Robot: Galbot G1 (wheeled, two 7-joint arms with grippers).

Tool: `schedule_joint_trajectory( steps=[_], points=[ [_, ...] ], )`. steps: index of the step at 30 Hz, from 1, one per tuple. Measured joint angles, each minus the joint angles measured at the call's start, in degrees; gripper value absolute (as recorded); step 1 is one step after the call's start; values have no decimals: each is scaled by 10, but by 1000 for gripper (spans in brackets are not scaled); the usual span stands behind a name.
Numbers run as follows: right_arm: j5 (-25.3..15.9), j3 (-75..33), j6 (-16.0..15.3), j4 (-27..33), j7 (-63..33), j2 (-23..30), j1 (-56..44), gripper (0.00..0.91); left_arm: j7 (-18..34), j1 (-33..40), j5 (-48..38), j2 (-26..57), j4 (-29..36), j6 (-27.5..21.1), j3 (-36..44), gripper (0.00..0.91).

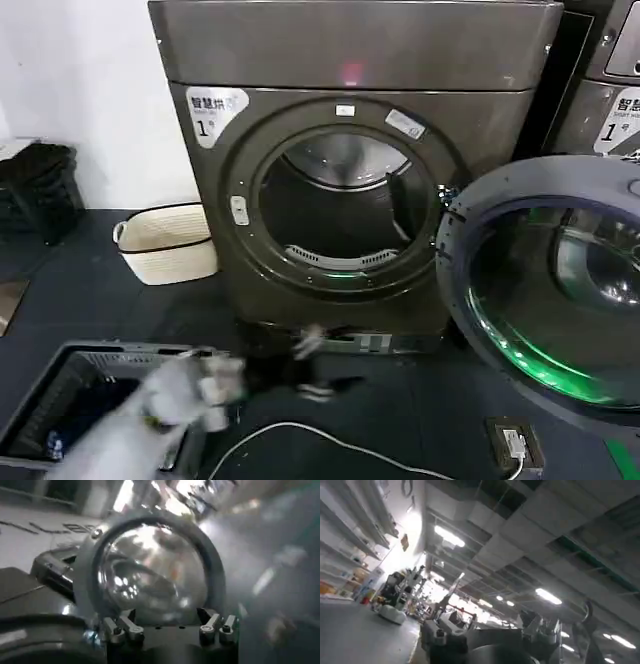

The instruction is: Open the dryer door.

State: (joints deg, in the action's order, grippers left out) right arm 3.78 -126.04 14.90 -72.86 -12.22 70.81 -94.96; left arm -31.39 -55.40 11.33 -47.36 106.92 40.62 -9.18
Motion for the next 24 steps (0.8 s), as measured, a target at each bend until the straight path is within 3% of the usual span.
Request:
schedule_joint_trajectory(
  steps=[4, 9, 13, 20, 24],
  points=[
    [5, 13, 7, 1, 1, -1, 7, 907, -6, -60, 64, 73, 7, 66, -92, 907],
    [12, 35, 36, -1, -1, 6, 17, 907, 35, -102, 199, 140, -6, 66, -203, 907],
    [11, 56, 53, -5, -1, 12, 21, 907, 78, -107, 354, 182, -26, 68, -271, 907],
    [9, 65, 67, 6, 4, 8, 17, 907, 86, -108, 622, 220, -105, 67, -303, 907],
    [10, 67, 73, 12, 5, 8, 17, 907, 88, -116, 688, 238, -138, 67, -295, 907]
  ],
)
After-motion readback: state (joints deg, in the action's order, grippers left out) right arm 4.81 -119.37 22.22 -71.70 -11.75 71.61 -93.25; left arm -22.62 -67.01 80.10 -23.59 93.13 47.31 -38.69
